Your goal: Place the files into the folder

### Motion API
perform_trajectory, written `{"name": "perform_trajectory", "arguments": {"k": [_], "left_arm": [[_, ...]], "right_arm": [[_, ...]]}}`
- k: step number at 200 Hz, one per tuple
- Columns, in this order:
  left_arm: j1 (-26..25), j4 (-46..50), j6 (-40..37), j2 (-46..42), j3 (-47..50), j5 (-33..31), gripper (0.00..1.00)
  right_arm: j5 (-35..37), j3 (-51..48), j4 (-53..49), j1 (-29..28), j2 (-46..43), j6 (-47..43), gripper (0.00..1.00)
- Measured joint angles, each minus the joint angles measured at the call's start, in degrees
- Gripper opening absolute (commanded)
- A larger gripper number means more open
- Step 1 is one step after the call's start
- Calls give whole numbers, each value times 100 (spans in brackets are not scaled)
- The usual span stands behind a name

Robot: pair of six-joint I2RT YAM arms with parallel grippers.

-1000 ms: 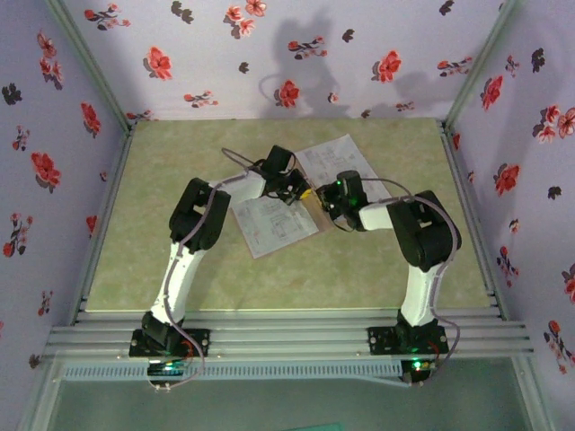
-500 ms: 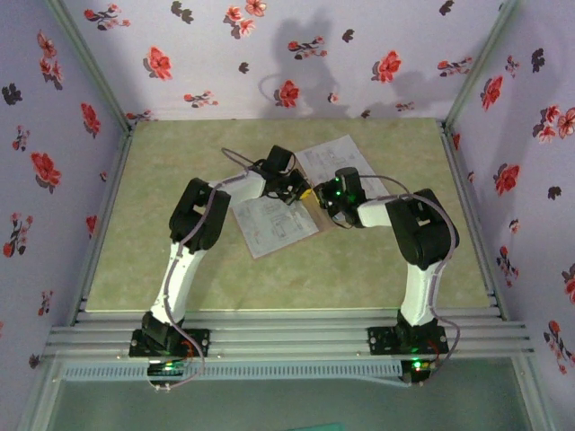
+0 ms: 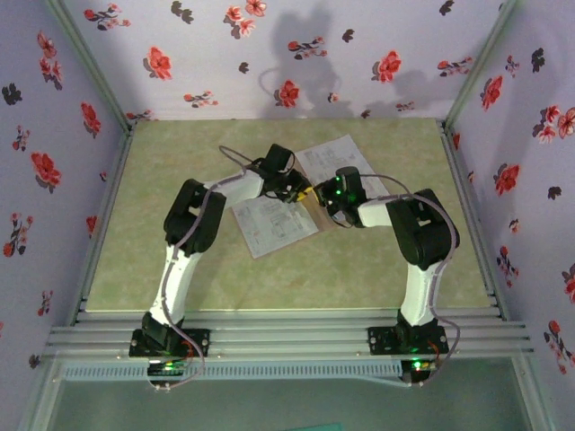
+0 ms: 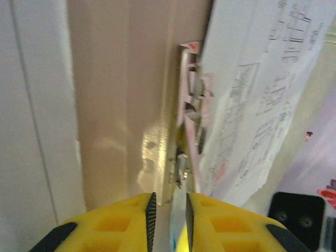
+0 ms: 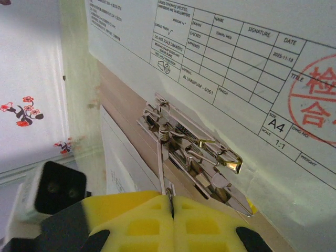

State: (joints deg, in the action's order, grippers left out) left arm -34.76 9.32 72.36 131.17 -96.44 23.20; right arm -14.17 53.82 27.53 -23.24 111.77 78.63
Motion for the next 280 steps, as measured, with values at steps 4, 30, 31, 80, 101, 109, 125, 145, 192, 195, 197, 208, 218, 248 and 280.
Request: {"name": "perform_trajectory", "arguments": {"k": [4,30,31,80,101,109,125,145,192,195,197,208,218,248,280], "left_arm": [[0,-2,11,-20,0,0,27],[-2,-28,44,-42,-15,20,27],[-4,-26,48,-42,-17,22,27],[-22,15,63,24,-256,57,26],[-26,35,61,144,-393,66,24],[-26,52,59,210,-450,66,22],[-31,111,55,308,-474,66,19],[-33,140,55,380,-511,96,17],[-37,229,35,481,-678,131,10],[-37,238,35,487,-691,131,9],[-37,249,33,492,-702,131,8],[-37,262,24,501,-719,131,6],[-35,269,11,501,-719,131,5],[-31,245,-7,501,-717,133,5],[-31,229,-33,501,-708,133,4]], "right_arm": [[0,-11,20,0,0,2,0],[2,-120,199,0,0,50,0],[2,-131,212,0,0,50,0],[2,-367,485,13,-50,136,0],[-2,-407,549,48,-52,138,0],[-7,-424,568,61,-52,138,0],[-48,-457,612,90,-52,136,0],[-116,-516,684,131,-42,136,0],[-295,-546,855,197,42,133,0],[-317,-546,870,203,48,133,0],[-326,-546,876,205,50,131,0],[-387,-538,896,225,66,129,0],[-431,-527,890,227,72,111,3],[-485,-455,798,243,72,50,6],[-540,-365,605,260,72,42,11]]}}
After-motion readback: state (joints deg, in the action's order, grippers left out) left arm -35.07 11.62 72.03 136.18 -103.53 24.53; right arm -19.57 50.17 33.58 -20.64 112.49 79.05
